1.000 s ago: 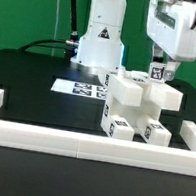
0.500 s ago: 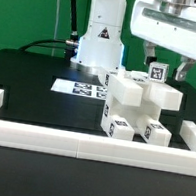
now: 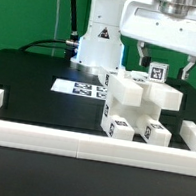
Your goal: Assemble chair
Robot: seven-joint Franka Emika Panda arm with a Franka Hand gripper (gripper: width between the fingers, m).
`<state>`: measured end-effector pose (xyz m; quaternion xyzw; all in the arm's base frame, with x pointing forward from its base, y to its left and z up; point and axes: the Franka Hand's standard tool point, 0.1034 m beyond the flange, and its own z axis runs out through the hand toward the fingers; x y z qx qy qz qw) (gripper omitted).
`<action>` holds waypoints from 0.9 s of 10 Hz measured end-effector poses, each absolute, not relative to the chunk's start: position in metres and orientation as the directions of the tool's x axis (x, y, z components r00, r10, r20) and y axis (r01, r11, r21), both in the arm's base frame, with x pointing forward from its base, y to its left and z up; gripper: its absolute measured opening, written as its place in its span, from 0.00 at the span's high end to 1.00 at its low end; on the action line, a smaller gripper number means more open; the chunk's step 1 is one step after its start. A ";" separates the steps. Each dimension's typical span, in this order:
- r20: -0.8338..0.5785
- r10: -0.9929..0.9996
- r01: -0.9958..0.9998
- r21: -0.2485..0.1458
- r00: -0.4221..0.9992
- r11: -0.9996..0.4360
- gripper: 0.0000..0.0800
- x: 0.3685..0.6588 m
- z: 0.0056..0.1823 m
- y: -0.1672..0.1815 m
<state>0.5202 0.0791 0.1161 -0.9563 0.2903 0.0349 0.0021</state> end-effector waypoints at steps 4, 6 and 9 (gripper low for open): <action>-0.068 -0.278 -0.279 -0.004 0.958 -0.960 0.19 0.521 0.116 0.075; -0.067 -0.185 -0.186 -0.010 0.980 -0.983 0.19 0.521 0.117 0.073; -0.068 -0.197 -0.198 -0.009 0.978 -0.980 0.51 0.521 0.116 0.073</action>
Offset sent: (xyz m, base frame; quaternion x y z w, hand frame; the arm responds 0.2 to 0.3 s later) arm 0.0015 -0.0022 0.0023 -0.0014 -0.0023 -0.1980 0.9802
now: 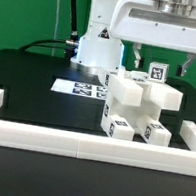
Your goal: Assemble chair
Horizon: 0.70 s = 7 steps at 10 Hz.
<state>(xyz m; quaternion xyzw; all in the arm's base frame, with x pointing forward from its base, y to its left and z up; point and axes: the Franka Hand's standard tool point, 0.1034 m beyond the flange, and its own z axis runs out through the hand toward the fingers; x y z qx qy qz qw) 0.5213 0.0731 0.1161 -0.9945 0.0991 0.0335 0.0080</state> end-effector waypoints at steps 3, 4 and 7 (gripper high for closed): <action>-0.069 -0.226 -0.227 -0.007 0.972 -0.974 0.64 0.521 0.116 0.073; -0.069 -0.249 -0.250 -0.006 0.966 -0.968 0.64 0.521 0.116 0.073; -0.069 -0.433 -0.434 0.007 0.899 -0.901 0.64 0.521 0.116 0.074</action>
Offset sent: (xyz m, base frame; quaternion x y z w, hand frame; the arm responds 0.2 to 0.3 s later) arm 0.0000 0.0000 0.0000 0.0000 0.0000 0.0000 1.0000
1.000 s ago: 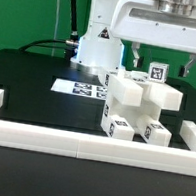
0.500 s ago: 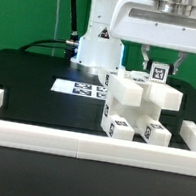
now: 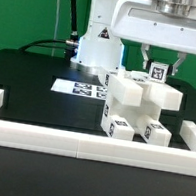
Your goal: Assemble chair
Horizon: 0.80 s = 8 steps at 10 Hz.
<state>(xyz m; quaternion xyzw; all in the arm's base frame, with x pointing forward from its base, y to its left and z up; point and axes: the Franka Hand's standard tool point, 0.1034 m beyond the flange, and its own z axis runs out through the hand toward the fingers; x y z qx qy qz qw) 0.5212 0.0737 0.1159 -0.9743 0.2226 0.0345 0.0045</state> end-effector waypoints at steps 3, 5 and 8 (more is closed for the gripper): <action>-0.057 -0.640 -0.641 0.017 0.766 -0.768 0.64 0.522 0.116 0.074; -0.053 -0.716 -0.716 0.022 0.696 -0.697 0.64 0.523 0.116 0.075; -0.050 -0.839 -0.839 0.030 0.542 -0.543 0.64 0.523 0.116 0.075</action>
Offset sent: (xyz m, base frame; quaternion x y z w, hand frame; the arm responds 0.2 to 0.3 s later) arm -0.0007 -0.0026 -0.0005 -0.0055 0.0187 0.2193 0.9755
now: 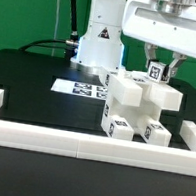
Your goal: Assemble chair
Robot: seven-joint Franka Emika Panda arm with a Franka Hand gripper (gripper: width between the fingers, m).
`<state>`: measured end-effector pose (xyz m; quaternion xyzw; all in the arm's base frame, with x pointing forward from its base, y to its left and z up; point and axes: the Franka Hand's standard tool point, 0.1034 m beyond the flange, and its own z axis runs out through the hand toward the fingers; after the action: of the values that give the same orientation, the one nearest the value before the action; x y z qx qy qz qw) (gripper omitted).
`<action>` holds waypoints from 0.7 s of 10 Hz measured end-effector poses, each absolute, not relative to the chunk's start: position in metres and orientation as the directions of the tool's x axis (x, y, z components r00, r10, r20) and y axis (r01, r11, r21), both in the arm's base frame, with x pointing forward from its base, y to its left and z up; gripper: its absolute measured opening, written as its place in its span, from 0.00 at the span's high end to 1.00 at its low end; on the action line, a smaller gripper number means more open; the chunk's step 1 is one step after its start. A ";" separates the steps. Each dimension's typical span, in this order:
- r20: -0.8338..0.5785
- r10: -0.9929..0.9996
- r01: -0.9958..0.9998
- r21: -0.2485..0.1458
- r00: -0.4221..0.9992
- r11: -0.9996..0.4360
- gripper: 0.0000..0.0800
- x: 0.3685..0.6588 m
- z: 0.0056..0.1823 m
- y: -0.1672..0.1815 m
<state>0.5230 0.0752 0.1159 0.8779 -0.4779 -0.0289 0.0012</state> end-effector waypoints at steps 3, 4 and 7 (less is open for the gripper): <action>-0.052 -0.919 -0.919 0.034 0.391 -0.393 0.64 0.523 0.116 0.077; -0.050 -0.945 -0.945 0.037 0.324 -0.326 0.64 0.523 0.116 0.077; -0.051 -0.989 -0.989 0.043 0.137 -0.139 0.64 0.523 0.116 0.079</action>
Offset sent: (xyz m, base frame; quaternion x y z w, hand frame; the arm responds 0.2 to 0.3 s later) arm 0.0000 0.0000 0.0000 0.0000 0.0000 0.1938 0.9810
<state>0.5232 0.0788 0.1162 0.7540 -0.6560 -0.0334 -0.0004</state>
